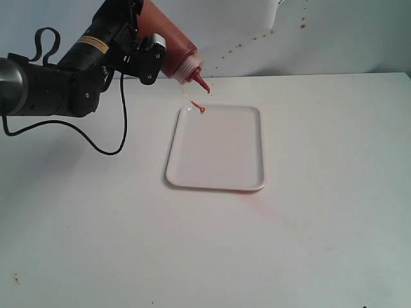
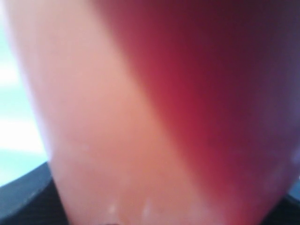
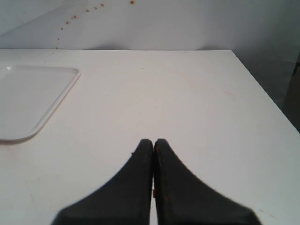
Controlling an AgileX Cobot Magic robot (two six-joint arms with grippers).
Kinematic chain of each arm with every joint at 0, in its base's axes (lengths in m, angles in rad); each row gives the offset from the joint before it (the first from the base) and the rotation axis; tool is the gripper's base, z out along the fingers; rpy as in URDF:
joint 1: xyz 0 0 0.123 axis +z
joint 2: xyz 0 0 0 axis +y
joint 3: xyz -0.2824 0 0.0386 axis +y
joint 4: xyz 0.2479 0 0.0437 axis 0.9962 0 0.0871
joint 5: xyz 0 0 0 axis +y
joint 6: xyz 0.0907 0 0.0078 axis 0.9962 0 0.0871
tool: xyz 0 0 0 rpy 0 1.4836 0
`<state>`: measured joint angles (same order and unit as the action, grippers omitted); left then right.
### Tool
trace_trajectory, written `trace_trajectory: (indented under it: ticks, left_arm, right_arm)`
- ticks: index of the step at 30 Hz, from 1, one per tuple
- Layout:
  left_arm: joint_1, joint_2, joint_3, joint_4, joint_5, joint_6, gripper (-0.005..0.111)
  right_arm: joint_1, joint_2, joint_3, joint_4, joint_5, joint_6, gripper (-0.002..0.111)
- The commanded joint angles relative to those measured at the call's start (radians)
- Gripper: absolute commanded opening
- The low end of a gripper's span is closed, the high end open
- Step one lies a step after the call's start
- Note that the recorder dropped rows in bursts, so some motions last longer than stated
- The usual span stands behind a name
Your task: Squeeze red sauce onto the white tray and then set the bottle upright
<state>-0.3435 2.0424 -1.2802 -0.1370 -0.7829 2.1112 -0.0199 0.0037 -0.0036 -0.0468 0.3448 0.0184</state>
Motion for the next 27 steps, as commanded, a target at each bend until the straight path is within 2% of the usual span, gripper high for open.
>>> trace_trajectory:
  ticks: [1, 6, 15, 19, 22, 27]
  left_arm:
    - [-0.005, -0.018, -0.016, -0.012, -0.059, -0.017, 0.000]
    - [-0.005, -0.018, -0.016, -0.012, -0.059, -0.017, 0.000]
    - [-0.005, -0.018, -0.016, -0.012, -0.050, -0.017, 0.000]
    - [-0.005, -0.018, -0.016, -0.012, -0.050, -0.017, 0.000]
    - [-0.005, -0.016, -0.016, -0.010, -0.050, -0.017, 0.000]
    - [-0.005, -0.016, -0.016, -0.010, -0.050, -0.017, 0.000]
  right_arm:
    - [-0.007, -0.004, 0.004, -0.034, -0.004, -0.010, 0.000]
    - [-0.007, -0.004, 0.004, -0.047, -0.036, -0.012, 0.000]
    - [-0.007, -0.004, 0.004, 0.053, -0.430, -0.010, 0.000]
    - [-0.007, -0.004, 0.004, 0.058, -0.540, -0.006, 0.000]
    - [-0.007, -0.004, 0.004, 0.058, -0.603, 0.075, 0.000]
    - [0.001, -0.004, 0.004, 0.047, -0.648, 0.137, 0.000]
